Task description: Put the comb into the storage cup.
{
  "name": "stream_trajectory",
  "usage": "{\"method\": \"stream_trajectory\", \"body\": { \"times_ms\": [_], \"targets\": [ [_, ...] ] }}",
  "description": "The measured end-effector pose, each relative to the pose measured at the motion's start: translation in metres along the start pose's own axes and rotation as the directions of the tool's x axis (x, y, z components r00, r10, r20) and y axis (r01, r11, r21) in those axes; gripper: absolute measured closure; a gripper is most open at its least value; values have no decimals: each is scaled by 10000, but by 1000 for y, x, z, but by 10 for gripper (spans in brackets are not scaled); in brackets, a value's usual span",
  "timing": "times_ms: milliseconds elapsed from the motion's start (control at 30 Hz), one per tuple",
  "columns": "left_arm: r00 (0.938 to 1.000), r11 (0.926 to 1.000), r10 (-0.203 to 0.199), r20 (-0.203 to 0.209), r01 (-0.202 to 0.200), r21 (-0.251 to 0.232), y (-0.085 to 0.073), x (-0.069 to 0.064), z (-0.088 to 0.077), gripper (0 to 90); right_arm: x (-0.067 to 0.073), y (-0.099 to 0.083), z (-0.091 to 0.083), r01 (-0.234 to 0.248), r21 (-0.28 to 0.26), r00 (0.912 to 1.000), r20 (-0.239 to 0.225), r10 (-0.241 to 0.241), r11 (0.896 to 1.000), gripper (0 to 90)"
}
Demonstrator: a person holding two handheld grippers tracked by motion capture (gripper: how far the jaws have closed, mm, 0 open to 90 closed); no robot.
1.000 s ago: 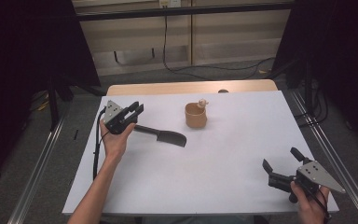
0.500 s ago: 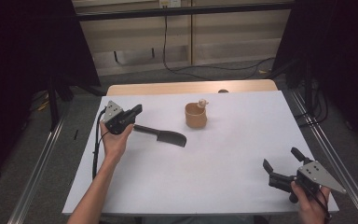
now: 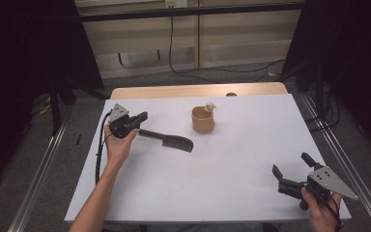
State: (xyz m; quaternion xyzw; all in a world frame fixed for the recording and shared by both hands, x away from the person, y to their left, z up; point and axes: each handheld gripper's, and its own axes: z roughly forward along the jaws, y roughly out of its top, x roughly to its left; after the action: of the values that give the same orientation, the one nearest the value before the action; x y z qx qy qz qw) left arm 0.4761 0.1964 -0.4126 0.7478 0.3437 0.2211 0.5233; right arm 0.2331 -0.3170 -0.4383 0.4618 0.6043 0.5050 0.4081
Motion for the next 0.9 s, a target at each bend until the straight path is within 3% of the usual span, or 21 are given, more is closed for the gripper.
{"method": "stream_trajectory", "body": {
  "times_ms": [200,433,600,667,900],
  "targets": [
    [9999,9974,89,98,-96,713,1,1,10,900,0,0,0,-11,-17,10000,-9,11,10000,0],
    [9997,9895,147,179,-171,1437,5,3,20,900,0,0,0,-10,-17,10000,-13,9,10000,0],
    [9990,9853,241,369,-300,1683,7,1,25,900,-1,0,0,-14,-14,10000,-14,14,10000,0],
    [9989,9791,330,324,-388,1997,6,3,27,900,-1,0,0,-16,-15,10000,-3,16,10000,0],
    [9999,9667,28,163,-69,2557,-2,10,36,900,-1,0,0,-2,-11,10000,-4,2,10000,0]
  ]
}}
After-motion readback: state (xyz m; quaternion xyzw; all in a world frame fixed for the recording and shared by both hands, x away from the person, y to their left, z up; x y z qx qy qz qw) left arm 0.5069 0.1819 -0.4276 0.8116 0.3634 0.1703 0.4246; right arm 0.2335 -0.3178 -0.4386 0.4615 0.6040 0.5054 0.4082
